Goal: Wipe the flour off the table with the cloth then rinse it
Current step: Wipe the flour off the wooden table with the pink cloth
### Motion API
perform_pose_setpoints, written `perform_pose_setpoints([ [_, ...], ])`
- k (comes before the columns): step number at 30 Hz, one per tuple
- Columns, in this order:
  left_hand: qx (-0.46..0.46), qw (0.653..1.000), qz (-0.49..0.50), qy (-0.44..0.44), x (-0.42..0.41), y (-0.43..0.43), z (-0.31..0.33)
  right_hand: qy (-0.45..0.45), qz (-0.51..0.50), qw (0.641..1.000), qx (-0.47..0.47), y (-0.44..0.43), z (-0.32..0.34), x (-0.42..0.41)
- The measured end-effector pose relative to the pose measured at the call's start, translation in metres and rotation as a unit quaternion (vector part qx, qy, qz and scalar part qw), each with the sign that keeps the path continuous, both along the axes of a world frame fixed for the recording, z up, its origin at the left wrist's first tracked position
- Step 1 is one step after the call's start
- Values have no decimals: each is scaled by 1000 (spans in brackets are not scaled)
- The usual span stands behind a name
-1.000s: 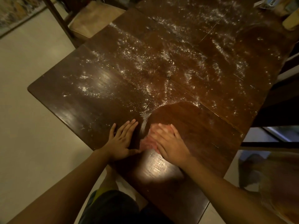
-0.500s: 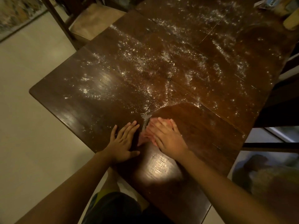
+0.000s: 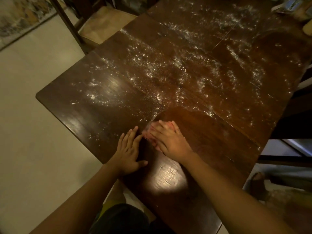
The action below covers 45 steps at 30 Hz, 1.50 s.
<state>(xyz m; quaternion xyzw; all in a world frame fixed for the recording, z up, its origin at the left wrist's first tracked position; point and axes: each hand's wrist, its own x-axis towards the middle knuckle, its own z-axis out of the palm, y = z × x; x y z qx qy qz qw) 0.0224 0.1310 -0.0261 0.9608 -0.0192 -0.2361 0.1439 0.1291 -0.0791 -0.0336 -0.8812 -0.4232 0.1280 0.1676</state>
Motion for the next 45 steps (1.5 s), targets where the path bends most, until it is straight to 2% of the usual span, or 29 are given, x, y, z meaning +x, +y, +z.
perform_pose_setpoints([
  [3,-3,998,67,-1,-7,9,6,-25,56,998,-18,-39,-5,6],
  [5,-2,997,73,8,-15,15,10,-14,-20,999,-28,-54,-7,22],
  [8,-8,997,73,22,-20,19,10,0,-207,978,-12,-29,2,39],
  [10,-13,996,78,27,-18,19,9,12,-242,970,-15,4,6,38],
  [11,-16,996,78,31,-18,20,9,13,-209,978,-19,19,5,31],
  [13,-19,996,76,34,-17,21,7,-31,-59,996,-52,35,0,9],
  [15,-27,996,78,35,-16,22,6,-41,85,995,-44,27,-6,-10],
  [18,-39,996,78,32,-16,24,7,-38,160,986,3,-9,-8,-10],
  [20,-46,996,73,33,-16,25,7,-28,112,993,-4,-32,-8,2],
  [22,-49,996,69,32,-17,26,8,-5,-27,1000,-3,-32,-6,15],
  [24,-53,995,72,32,-17,25,7,8,-174,985,-5,-5,1,18],
  [26,-51,995,80,31,-17,24,6,11,-229,973,-20,30,4,10],
  [27,-52,995,84,27,-17,24,6,4,-208,978,-30,44,2,3],
  [30,-100,990,102,6,-19,24,9,-57,-39,996,-49,53,-4,-32],
  [33,-202,969,145,-9,-20,40,21,-69,97,991,-54,20,-6,-56],
  [35,-207,963,166,-54,-19,61,27,-76,140,986,-59,-8,-5,-54],
  [36,-188,962,181,-81,-17,73,29,-74,122,988,-65,-20,-4,-48],
  [38,-120,968,194,-105,-10,105,27,-28,-21,997,-67,-22,-2,-42],
  [40,-39,979,173,-99,2,137,22,20,-225,973,-40,9,5,-49],
  [42,7,987,146,-73,16,165,16,16,-343,939,-21,55,9,-61],
  [43,18,989,135,-54,22,177,14,10,-352,936,-19,77,9,-69],
  [45,23,993,116,-26,32,200,9,8,-265,964,-35,111,10,-91],
])
